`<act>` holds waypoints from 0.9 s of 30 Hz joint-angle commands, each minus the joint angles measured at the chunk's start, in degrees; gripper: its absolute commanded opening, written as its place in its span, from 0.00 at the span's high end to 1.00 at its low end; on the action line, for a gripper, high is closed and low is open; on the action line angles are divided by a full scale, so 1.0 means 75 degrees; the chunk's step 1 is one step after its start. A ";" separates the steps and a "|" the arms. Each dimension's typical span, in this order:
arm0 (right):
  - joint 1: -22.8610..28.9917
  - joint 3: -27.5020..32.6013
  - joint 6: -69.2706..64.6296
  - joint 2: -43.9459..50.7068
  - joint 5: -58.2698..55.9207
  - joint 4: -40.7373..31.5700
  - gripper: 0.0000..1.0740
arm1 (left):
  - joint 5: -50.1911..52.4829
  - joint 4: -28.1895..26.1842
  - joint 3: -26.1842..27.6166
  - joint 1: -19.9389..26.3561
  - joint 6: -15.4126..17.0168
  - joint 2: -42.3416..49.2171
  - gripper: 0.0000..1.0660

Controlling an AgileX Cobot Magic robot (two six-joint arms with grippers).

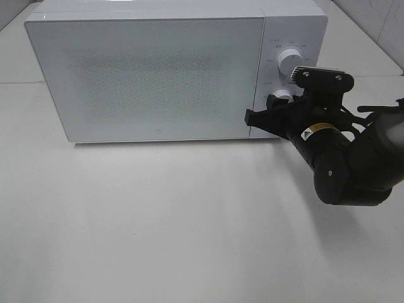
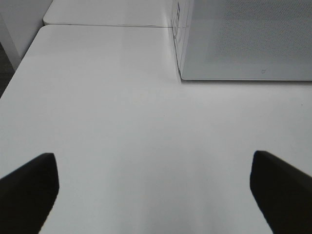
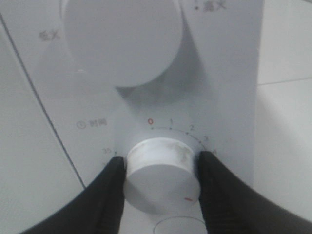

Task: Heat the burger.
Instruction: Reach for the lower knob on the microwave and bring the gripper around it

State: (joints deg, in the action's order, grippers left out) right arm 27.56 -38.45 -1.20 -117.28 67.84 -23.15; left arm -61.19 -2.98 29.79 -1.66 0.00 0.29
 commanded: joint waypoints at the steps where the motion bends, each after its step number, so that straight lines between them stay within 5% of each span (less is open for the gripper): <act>1: -0.0046 -0.0206 -0.1329 0.0099 0.1841 0.0191 0.91 | -0.0023 0.0008 -0.0031 0.0023 0.0000 0.0122 0.06; 3: -0.0046 -0.0206 -0.2689 0.0099 0.1841 0.0191 0.91 | -0.0023 0.0008 -0.0031 0.0023 0.0000 0.0122 0.06; 5: -0.0046 -0.0191 -0.6089 0.0099 0.1719 0.0206 0.90 | -0.0023 0.0008 -0.0031 0.0023 0.0000 0.0122 0.06; 13: -0.0046 -0.0168 -1.0749 0.0099 0.1421 0.0222 0.87 | -0.0023 0.0008 -0.0031 0.0023 0.0000 0.0122 0.06; 27: -0.0046 -0.0168 -1.2819 0.0099 0.1253 0.0206 0.82 | -0.0023 0.0008 -0.0031 0.0023 0.0000 0.0122 0.06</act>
State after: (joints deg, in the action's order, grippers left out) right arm 27.62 -38.22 -96.37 -117.28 68.58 -22.75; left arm -61.19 -2.98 29.79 -1.66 0.00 0.29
